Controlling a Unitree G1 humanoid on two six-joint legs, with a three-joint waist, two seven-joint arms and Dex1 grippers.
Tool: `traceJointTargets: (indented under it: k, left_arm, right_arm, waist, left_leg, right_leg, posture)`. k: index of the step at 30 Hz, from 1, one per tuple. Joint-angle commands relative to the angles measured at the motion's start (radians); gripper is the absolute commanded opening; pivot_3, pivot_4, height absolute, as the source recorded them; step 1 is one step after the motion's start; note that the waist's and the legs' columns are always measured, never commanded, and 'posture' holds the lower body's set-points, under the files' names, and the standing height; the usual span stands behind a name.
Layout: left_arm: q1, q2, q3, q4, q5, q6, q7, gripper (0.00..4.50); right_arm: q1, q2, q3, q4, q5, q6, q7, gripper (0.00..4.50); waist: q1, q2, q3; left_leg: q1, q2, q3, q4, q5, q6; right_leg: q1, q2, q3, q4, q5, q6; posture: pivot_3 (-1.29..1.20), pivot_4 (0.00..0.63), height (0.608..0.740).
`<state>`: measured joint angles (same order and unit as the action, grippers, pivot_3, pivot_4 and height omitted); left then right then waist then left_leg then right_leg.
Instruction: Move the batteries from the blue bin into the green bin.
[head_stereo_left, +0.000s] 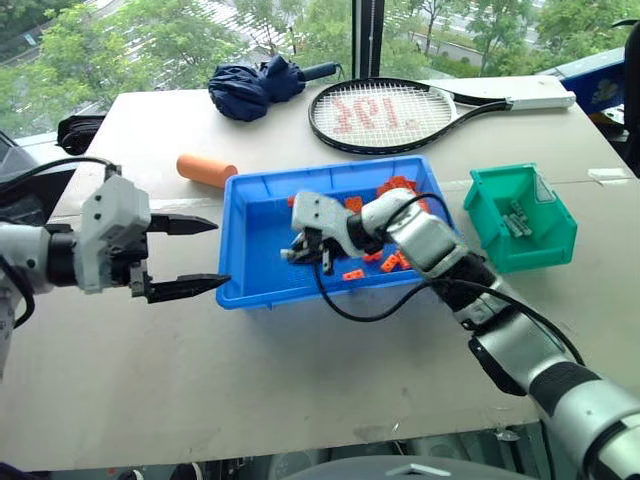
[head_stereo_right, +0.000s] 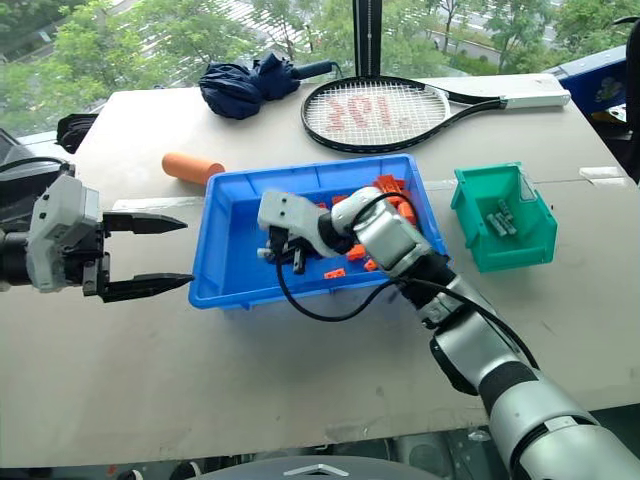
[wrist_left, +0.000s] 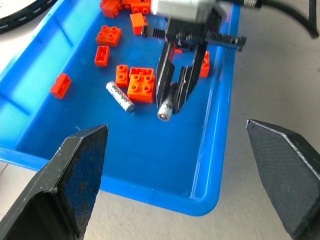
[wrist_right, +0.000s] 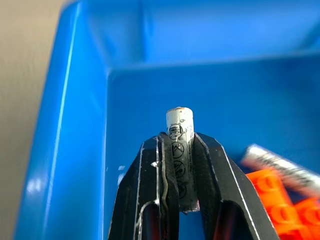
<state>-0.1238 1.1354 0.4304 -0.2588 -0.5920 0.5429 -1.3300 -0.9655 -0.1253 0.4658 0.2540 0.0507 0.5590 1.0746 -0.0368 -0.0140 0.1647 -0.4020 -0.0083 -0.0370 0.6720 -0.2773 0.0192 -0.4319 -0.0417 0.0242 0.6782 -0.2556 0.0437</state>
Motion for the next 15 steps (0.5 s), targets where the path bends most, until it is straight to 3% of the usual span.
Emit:
traceJointTargets:
  k: [1,7,10,15]
  left_arm:
    - [-0.106,-0.019,-0.02,-0.055,-0.087,0.04,0.046,4.5]
    - [-0.308,-0.063,-0.111,-0.071,-0.202,0.141,0.105,4.5]
    - [-0.393,-0.093,-0.153,-0.052,-0.227,0.149,0.101,4.5]
    - [-0.487,-0.144,-0.223,-0.006,-0.211,0.13,0.089,4.5]
  right_arm:
    - [0.104,-0.084,-0.201,-0.329,0.128,0.122,-0.048,0.01]
    - [0.278,-0.308,-0.477,-0.607,0.209,0.252,-0.151,0.01]
    - [0.337,-0.414,-0.596,-0.627,0.213,0.304,-0.218,0.01]
    - [0.46,-0.543,-0.686,-0.58,0.175,0.27,-0.293,0.01]
  waist:
    - [0.01,-0.001,0.0]
    - [0.024,-0.001,0.0]
    - [0.023,0.0,0.0]
    - [0.017,0.0,0.0]
  left_leg:
    - [0.0,-0.001,-0.001,0.0,0.0,0.0]
    - [-0.002,-0.004,-0.001,0.001,-0.002,0.003]
    - [-0.001,-0.004,0.0,0.001,-0.002,0.004]
    - [0.0,-0.002,0.003,0.001,-0.002,0.004]
  right_leg:
    - [0.0,-0.001,-0.001,0.0,0.0,0.0]
    - [0.0,-0.004,-0.002,0.0,0.0,0.0]
    - [0.001,-0.003,-0.001,0.001,0.0,0.0]
    - [0.001,0.005,0.002,0.001,0.0,0.0]
  posture:
    - [0.0,0.15,0.74]
    - [0.0,0.15,0.74]
    - [0.0,0.15,0.74]
    - [0.0,0.15,0.74]
